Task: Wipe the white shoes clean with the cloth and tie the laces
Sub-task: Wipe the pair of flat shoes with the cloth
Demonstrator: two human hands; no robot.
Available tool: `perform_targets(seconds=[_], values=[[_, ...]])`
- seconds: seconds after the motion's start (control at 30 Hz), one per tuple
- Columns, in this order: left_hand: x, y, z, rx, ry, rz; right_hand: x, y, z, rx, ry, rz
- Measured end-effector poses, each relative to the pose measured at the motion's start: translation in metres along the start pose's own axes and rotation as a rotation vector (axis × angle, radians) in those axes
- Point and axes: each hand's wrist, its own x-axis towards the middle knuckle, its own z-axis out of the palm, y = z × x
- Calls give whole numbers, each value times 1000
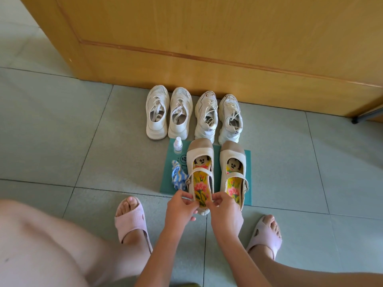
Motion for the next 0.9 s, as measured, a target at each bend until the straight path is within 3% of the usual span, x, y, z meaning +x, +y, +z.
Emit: perform_targets(seconds=[0.37, 0.5, 0.9], values=[[1, 0, -2, -7, 7, 39, 37, -28, -14, -608, -214, -208], [1, 0, -4, -4, 3, 35, 50, -27, -20, -620, -303, -265], [5, -1, -5, -47, 18, -14, 48, -23, 12, -623, -110, -347]])
